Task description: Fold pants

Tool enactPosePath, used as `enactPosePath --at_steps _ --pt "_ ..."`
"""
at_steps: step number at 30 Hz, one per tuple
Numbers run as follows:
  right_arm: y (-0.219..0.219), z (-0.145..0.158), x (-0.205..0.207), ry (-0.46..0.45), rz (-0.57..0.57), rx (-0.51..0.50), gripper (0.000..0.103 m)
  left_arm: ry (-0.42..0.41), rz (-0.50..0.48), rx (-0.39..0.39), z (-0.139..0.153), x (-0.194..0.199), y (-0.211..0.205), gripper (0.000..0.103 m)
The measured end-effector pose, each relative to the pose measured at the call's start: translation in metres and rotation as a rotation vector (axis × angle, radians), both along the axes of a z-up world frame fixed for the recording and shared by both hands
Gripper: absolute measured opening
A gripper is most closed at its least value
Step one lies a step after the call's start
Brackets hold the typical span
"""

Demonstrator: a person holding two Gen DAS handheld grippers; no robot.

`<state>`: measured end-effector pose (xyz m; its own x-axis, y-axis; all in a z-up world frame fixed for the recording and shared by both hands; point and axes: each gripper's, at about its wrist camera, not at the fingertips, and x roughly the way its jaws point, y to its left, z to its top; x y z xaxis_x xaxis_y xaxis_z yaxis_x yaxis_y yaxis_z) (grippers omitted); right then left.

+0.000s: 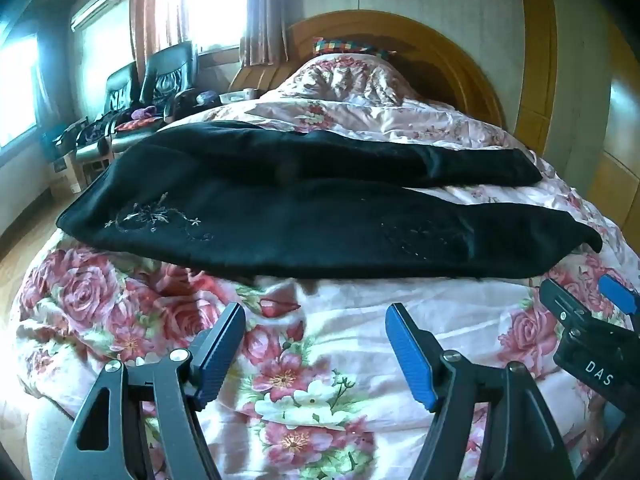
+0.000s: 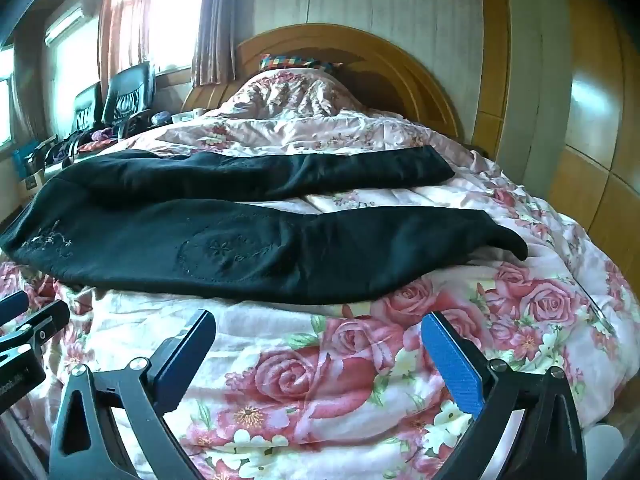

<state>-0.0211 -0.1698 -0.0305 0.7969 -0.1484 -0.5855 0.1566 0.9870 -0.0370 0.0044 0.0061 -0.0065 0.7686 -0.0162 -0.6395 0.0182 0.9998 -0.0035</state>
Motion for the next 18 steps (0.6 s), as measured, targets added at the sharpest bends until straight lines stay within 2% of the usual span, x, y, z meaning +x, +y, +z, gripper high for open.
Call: enactPosePath --at_steps 18 --pt "0.0004 -0.0051 0.0016 0.019 -0.003 0.005 0.103 0.006 -0.006 0.008 -0.0001 -0.0003 -0.0029 0.074"
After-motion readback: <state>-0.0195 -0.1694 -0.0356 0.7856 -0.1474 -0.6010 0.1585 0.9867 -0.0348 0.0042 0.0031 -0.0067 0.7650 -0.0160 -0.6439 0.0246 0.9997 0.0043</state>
